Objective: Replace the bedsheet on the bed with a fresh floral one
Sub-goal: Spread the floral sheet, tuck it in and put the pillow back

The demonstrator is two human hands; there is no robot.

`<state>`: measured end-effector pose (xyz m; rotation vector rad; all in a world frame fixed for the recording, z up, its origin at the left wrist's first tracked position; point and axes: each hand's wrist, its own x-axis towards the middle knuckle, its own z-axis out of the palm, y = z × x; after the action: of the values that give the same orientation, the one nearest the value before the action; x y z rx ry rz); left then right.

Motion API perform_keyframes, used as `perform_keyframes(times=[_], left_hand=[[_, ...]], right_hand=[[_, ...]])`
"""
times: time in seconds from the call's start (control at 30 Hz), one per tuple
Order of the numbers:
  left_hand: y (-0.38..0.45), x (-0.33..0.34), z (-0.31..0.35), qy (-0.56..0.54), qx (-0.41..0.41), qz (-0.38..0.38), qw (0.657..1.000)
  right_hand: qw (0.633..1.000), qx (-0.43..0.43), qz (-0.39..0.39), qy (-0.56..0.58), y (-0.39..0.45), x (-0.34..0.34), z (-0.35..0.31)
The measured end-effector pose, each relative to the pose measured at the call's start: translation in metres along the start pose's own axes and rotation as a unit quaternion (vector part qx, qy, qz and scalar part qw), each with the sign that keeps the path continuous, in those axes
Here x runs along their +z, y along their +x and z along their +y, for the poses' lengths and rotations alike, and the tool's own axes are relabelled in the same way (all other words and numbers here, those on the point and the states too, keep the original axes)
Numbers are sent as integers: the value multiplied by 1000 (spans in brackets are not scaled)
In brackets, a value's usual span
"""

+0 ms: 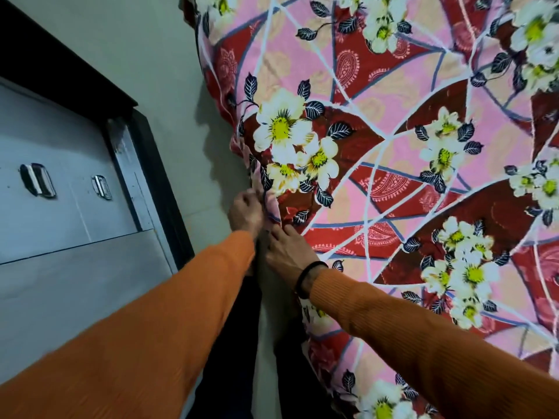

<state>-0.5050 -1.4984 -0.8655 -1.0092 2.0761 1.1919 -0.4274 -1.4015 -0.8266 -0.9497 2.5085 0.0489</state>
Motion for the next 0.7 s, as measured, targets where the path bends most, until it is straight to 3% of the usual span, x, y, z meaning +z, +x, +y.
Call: perform_keyframes(times=[0.13, 0.23, 0.4, 0.53, 0.6, 0.7], left_hand=[[-18, 17, -50, -181, -167, -138, 959], [-19, 26, -63, -247, -154, -169, 942], [-13, 41, -71, -254, -136, -228, 930], [44, 80, -105, -272, -160, -254, 914], [44, 70, -102, -263, -169, -253, 916], [8, 35, -52, -277, -208, -272, 898]], right_hand=[[994, -17, 61, 90, -16, -9, 19], [982, 3, 165, 97, -37, -6, 47], [974, 161, 120, 105, -42, 6, 97], [969, 197, 108, 100, -32, 9, 108], [967, 207, 106, 102, -24, 7, 102], [955, 255, 114, 100, -4, 1, 95]])
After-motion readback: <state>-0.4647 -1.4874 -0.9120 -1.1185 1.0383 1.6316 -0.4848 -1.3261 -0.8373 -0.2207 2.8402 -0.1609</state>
